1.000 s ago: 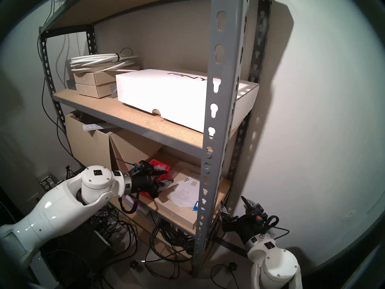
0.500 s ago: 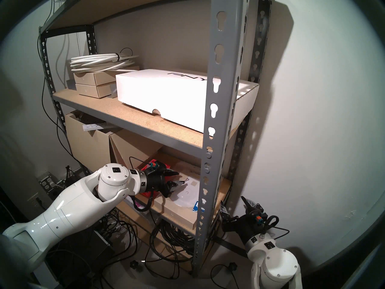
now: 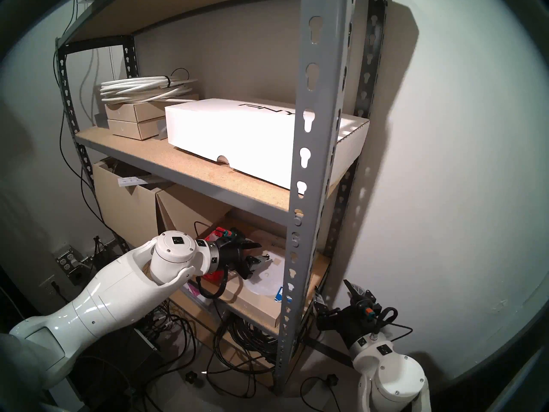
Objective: Organize the rack shelf by putting things into a case
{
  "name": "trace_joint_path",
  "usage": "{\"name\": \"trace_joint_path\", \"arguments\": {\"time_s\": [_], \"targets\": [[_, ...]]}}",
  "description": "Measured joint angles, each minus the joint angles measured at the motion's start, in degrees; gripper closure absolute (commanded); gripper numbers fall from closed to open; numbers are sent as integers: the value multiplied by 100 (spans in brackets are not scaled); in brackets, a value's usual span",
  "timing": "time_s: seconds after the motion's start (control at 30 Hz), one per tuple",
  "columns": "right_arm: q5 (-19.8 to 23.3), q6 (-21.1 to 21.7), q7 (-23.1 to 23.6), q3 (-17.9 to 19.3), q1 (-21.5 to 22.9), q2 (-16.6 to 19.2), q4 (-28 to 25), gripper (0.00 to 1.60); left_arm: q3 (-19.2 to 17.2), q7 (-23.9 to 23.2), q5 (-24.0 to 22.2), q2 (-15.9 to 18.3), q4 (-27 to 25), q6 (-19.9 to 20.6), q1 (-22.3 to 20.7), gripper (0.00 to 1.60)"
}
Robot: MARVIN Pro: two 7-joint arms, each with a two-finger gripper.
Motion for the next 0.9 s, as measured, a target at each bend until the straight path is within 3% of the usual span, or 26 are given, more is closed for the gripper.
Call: {"name": "trace_joint_path", "arguments": {"time_s": [0.23, 0.3, 0.47, 0.6, 0.7, 0.9], "targets": [[-3, 0, 2, 2, 0, -3, 0, 0, 73, 36, 97, -81, 41, 12, -48, 68], [-3, 0, 3, 2, 0, -4, 0, 0, 94, 54, 128, -95, 41, 42, -56, 77], [-5, -1, 5, 3, 1, -7, 0, 0, 132, 94, 203, -108, 41, 191, -72, 67], [-6, -1, 6, 4, 1, -8, 0, 0, 133, 118, 240, -108, 40, 272, -73, 68], [-8, -2, 8, 5, 1, -10, 0, 0, 133, 123, 263, -107, 48, 319, -73, 58], [-9, -2, 10, 7, 1, -12, 0, 0, 132, 99, 274, -111, 106, 335, -73, 59]]}}
